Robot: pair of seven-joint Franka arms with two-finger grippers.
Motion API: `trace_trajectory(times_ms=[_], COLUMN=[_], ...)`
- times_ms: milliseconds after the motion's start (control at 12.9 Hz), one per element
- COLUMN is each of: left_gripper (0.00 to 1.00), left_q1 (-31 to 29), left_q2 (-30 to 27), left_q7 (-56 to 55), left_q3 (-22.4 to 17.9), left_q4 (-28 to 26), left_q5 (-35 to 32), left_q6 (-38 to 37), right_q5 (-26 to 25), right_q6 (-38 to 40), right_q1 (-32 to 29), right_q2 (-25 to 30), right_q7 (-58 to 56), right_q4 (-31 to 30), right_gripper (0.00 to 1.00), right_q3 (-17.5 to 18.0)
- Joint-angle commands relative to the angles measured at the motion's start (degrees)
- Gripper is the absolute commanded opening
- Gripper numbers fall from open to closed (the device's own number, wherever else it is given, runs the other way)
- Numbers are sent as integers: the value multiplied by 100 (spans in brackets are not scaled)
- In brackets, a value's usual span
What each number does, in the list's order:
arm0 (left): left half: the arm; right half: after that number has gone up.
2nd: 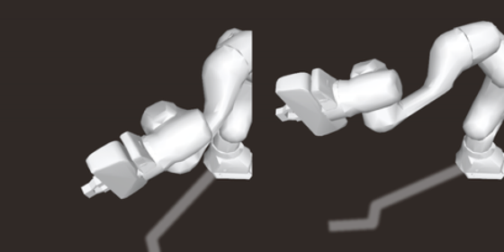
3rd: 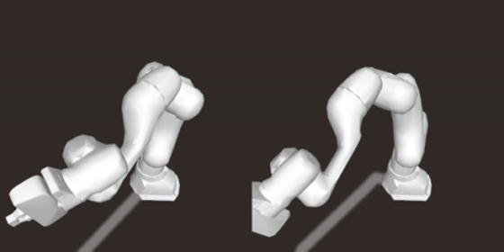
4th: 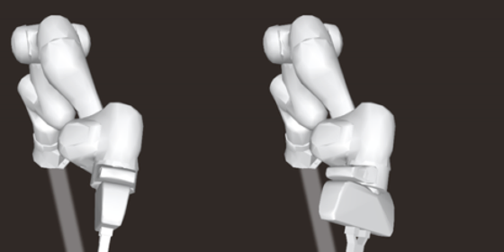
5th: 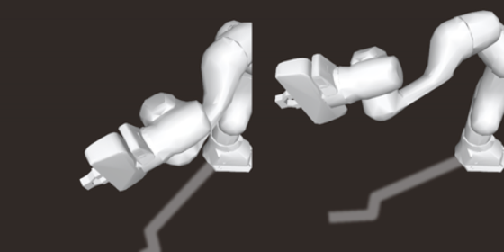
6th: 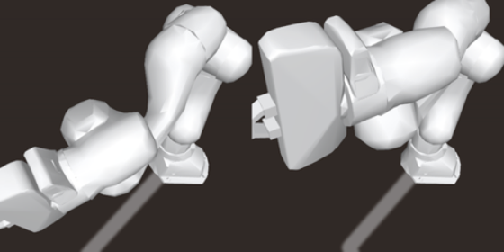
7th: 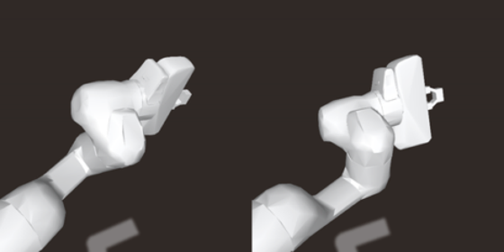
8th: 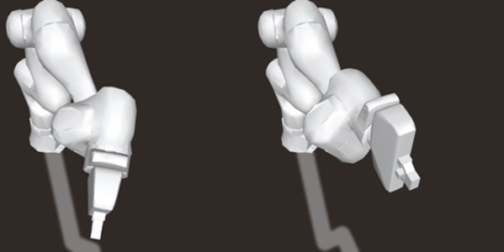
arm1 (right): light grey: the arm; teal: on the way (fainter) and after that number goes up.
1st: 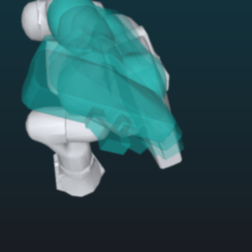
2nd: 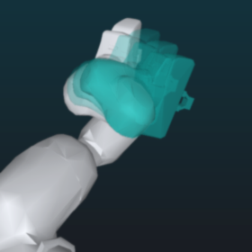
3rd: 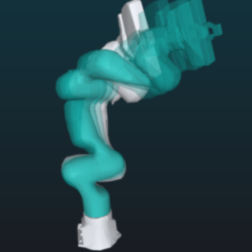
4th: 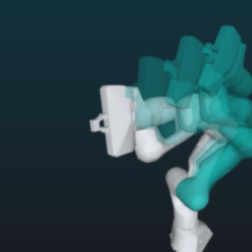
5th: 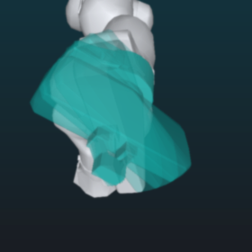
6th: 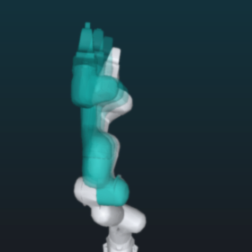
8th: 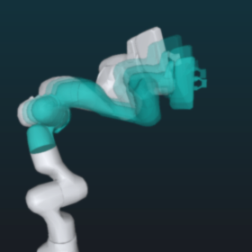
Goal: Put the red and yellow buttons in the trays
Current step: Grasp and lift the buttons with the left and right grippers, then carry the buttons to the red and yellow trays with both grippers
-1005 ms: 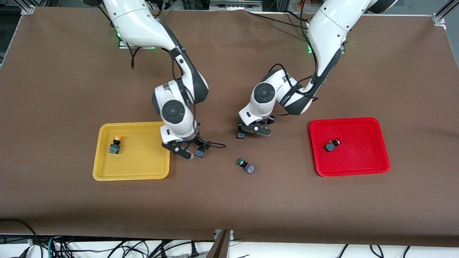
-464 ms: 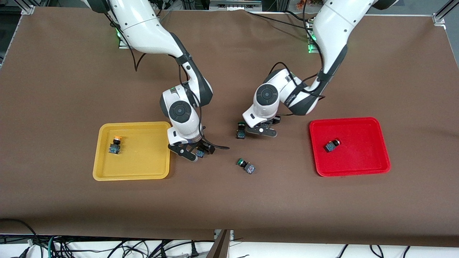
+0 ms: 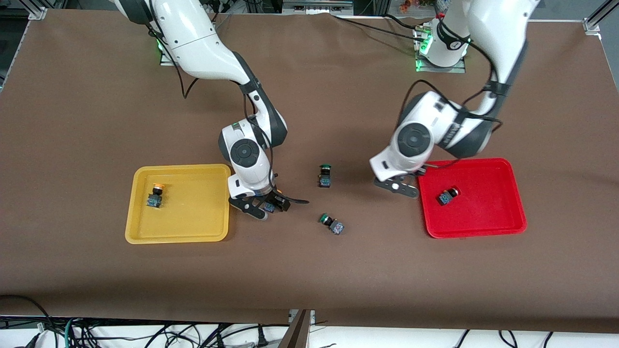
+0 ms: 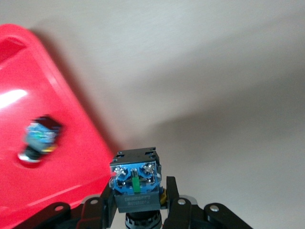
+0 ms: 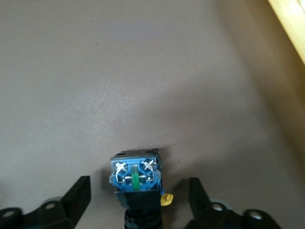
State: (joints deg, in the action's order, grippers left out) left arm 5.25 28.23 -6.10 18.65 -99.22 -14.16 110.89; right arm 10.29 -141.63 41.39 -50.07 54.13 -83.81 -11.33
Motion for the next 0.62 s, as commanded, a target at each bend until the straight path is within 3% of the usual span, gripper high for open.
trace_trajectory(times_ms=[0,77,232,387,541], left_gripper=[15,16,16,16,17], left_q1=[-723,-997,-1297,-1613,-1999], left_q2=[-2,24,164,323,551], left_q7=[1457,1967,2516,2963,3639], left_q3=[69,69,60,69,69], left_q4=[96,113,113,43,52], left_q5=[-148,-174,-584,-1271,-1317], left_q6=[-199,-156,-68,344,827], right_q5=[8,8,8,16,17], right_q6=[-14,12,126,764,1599], right_q1=[1,1,-17,-52,-165], right_q2=[-46,-20,102,339,637], right_q7=[-156,-244,-306,-568,-1147], right_q4=[129,129,129,172,295], right_gripper=[5,0,0,0,0], right_q3=[-10,-10,-19,-45,-80])
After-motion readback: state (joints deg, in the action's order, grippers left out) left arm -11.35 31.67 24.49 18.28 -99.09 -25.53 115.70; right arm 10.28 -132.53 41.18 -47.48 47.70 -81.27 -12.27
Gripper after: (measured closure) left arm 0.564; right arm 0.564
